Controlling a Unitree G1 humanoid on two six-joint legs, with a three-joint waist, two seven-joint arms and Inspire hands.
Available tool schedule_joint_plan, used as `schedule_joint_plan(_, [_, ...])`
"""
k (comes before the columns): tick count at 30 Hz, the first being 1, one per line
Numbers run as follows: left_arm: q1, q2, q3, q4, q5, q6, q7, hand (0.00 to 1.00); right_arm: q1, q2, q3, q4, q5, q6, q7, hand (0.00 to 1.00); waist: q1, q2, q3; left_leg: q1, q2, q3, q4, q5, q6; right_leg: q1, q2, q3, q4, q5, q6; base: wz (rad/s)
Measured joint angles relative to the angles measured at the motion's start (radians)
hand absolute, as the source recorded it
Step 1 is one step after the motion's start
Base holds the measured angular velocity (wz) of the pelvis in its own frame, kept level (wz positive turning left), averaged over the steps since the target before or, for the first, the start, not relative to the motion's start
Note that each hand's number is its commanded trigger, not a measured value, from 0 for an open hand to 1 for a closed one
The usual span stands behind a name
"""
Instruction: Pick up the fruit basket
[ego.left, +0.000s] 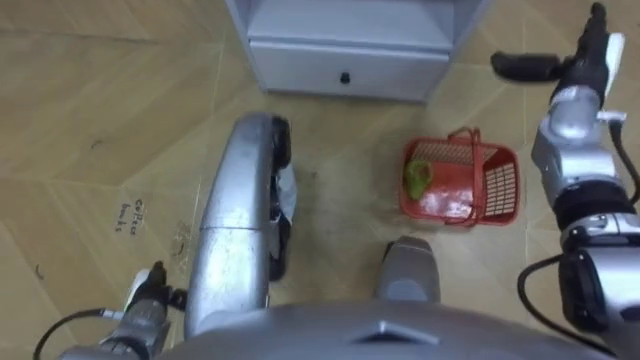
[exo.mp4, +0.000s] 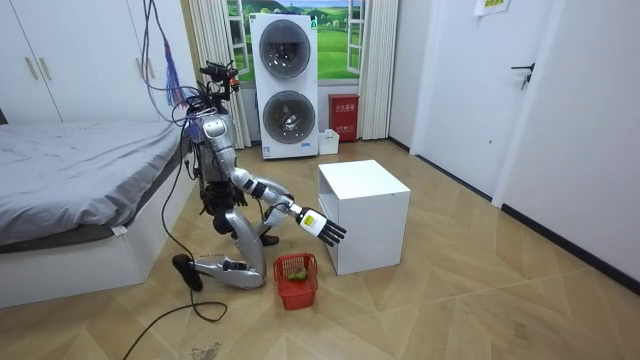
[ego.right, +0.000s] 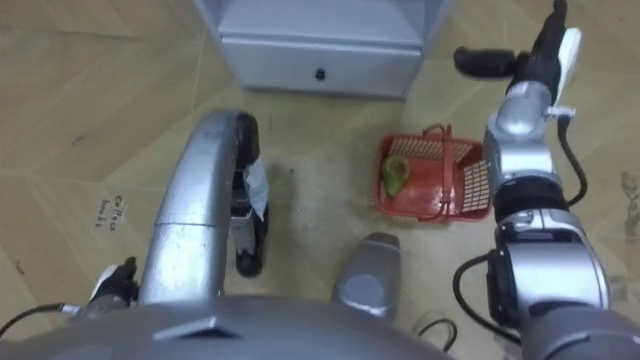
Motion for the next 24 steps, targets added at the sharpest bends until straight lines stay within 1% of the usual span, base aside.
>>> schedule_joint_plan(1, [0.006, 0.002, -0.001, -0.002, 0.0, 0.001, -0.001, 0.0, 0.009, 0.001, 0.01, 0.014, 0.001, 0.006, 0.008, 0.0, 0.004, -0.009, 0.0027, -0.02, -0.016, 0.002, 0.01, 0.028, -0.008, 0.004, 0.002, 0.008, -0.003, 0.001, -0.001, -0.19])
schedule_joint_plan(2, [0.007, 0.002, -0.003, -0.006, 0.0, 0.0, -0.005, 0.0, 0.016, -0.002, 0.01, 0.014, 0.004, 0.008, 0.008, 0.0, -0.001, -0.005, -0.0008, -0.028, -0.034, 0.005, -0.002, 0.023, -0.005, 0.003, -0.007, 0.004, -0.005, 0.001, 0.0, 0.2])
schedule_joint_plan(3, [-0.007, 0.002, -0.007, -0.011, 0.0, -0.006, -0.019, 0.0, 0.027, -0.021, 0.008, 0.014, 0.009, 0.008, 0.008, 0.0, -0.006, 0.001, -0.0055, -0.03, -0.05, 0.006, -0.03, 0.001, 0.0, -0.008, -0.022, 0.0, -0.002, 0.0, 0.001, 0.43])
schedule_joint_plan(4, [-0.024, 0.008, -0.008, -0.009, 0.0, -0.011, -0.023, 0.0, 0.034, -0.03, 0.011, 0.021, 0.005, 0.008, 0.012, 0.0, -0.005, -0.001, -0.0049, -0.031, -0.045, 0.013, -0.042, -0.011, 0.001, -0.026, -0.03, -0.003, 0.001, 0.0, 0.002, 0.34])
schedule_joint_plan(6, [-0.029, 0.024, -0.015, -0.007, 0.0, -0.01, -0.029, 0.0, 0.034, -0.021, 0.026, 0.047, -0.007, 0.008, 0.034, 0.0, 0.007, -0.01, -0.0051, -0.031, -0.046, 0.004, -0.045, -0.018, -0.001, -0.037, -0.026, -0.002, 0.003, -0.001, 0.003, 0.02])
schedule_joint_plan(8, [-0.024, 0.026, -0.018, -0.003, 0.0, -0.007, -0.035, 0.0, 0.031, -0.021, 0.028, 0.046, -0.004, 0.009, 0.055, 0.0, 0.013, -0.008, -0.0056, -0.03, -0.046, -0.001, -0.048, -0.019, -0.003, -0.04, -0.026, -0.003, 0.006, -0.001, 0.003, -0.06])
schedule_joint_plan(9, [-0.02, 0.027, -0.024, -0.002, 0.0, -0.007, -0.035, 0.0, 0.031, -0.026, 0.028, 0.046, 0.01, 0.009, 0.063, 0.0, 0.019, -0.004, -0.0058, -0.03, -0.045, -0.001, -0.048, -0.021, -0.007, -0.04, -0.023, -0.003, 0.014, -0.001, 0.003, 0.0])
schedule_joint_plan(10, [-0.015, 0.029, -0.029, -0.002, -0.002, -0.007, -0.036, 0.0, 0.031, -0.031, 0.029, 0.047, 0.038, 0.01, 0.069, 0.0, 0.029, 0.0, -0.0066, -0.03, -0.042, -0.004, -0.051, -0.03, -0.023, -0.047, -0.02, -0.001, 0.023, -0.001, 0.003, 0.0])
schedule_joint_plan(11, [-0.013, 0.029, -0.031, -0.003, -0.004, -0.007, -0.036, 0.0, 0.031, -0.033, 0.029, 0.047, 0.049, 0.013, 0.074, 0.0, 0.033, 0.005, -0.0057, -0.03, -0.039, -0.006, -0.052, -0.034, -0.028, -0.049, -0.018, -0.003, 0.026, -0.001, 0.003, 0.0])
schedule_joint_plan(12, [-0.004, 0.029, -0.04, -0.006, -0.021, -0.006, -0.036, 0.0, 0.031, -0.032, 0.029, 0.047, 0.059, 0.021, 0.081, 0.0, 0.036, 0.011, -0.0055, -0.031, -0.03, -0.006, -0.052, -0.035, -0.028, -0.051, -0.011, -0.003, 0.03, -0.001, 0.003, 0.0])
schedule_joint_plan(13, [0.01, 0.029, -0.045, -0.007, -0.038, -0.005, -0.037, 0.0, 0.031, -0.032, 0.035, 0.047, 0.064, 0.029, 0.09, 0.0, 0.038, 0.018, -0.0065, -0.031, -0.028, -0.006, -0.052, -0.035, -0.028, -0.053, -0.01, -0.002, 0.033, -0.001, 0.003, 0.0])
schedule_joint_plan(16, [0.046, 0.029, -0.045, -0.015, -0.065, -0.001, -0.036, 0.0, 0.031, -0.032, 0.036, 0.056, 0.09, 0.038, 0.104, 0.0, 0.038, 0.034, -0.0102, -0.032, -0.027, -0.005, -0.051, -0.035, -0.028, -0.054, -0.01, -0.001, 0.035, -0.001, 0.003, 0.0])
schedule_joint_plan(17, [0.048, 0.029, -0.045, -0.017, -0.074, 0.001, -0.036, 0.0, 0.031, -0.032, 0.036, 0.056, 0.095, 0.04, 0.104, 0.0, 0.038, 0.037, -0.01, -0.033, -0.026, -0.005, -0.051, -0.035, -0.028, -0.054, -0.009, -0.003, 0.035, -0.001, 0.003, 0.0])
schedule_joint_plan(18, [0.056, 0.029, -0.049, -0.017, -0.082, 0.005, -0.036, 0.0, 0.031, -0.032, 0.036, 0.057, 0.096, 0.04, 0.103, 0.0, 0.038, 0.045, -0.0112, -0.04, -0.022, -0.006, -0.052, -0.034, -0.029, -0.061, -0.007, -0.005, 0.036, -0.001, 0.003, 0.0])
schedule_joint_plan(19, [0.061, 0.028, -0.052, -0.019, -0.086, 0.009, -0.036, 0.0, 0.032, -0.032, 0.036, 0.057, 0.096, 0.04, 0.103, 0.0, 0.042, 0.05, -0.0105, -0.045, -0.011, -0.003, -0.052, -0.034, -0.029, -0.071, -0.003, -0.002, 0.037, -0.001, 0.003, 0.0])
schedule_joint_plan(20, [0.061, 0.028, -0.055, -0.021, -0.086, 0.012, -0.036, 0.0, 0.032, -0.032, 0.037, 0.059, 0.096, 0.04, 0.103, 0.0, 0.042, 0.053, -0.0112, -0.048, -0.009, -0.002, -0.052, -0.034, -0.029, -0.077, -0.002, -0.001, 0.037, -0.001, 0.003, -0.07])
schedule_joint_plan(21, [0.06, 0.028, -0.056, -0.02, -0.086, 0.014, -0.036, 0.0, 0.032, -0.032, 0.039, 0.061, 0.096, 0.04, 0.103, 0.0, 0.048, 0.055, -0.0102, -0.053, -0.006, -0.002, -0.053, -0.033, -0.03, -0.088, 0.0, 0.006, 0.039, -0.002, 0.004, -0.1])
schedule_joint_plan(24, [0.053, 0.027, -0.062, -0.021, -0.095, 0.014, -0.036, 0.0, 0.032, -0.032, 0.072, 0.094, 0.102, 0.039, 0.103, 0.0, 0.061, 0.058, -0.0095, -0.057, 0.004, -0.001, -0.051, -0.032, -0.032, -0.104, 0.009, 0.019, 0.039, -0.002, 0.004, -0.12])
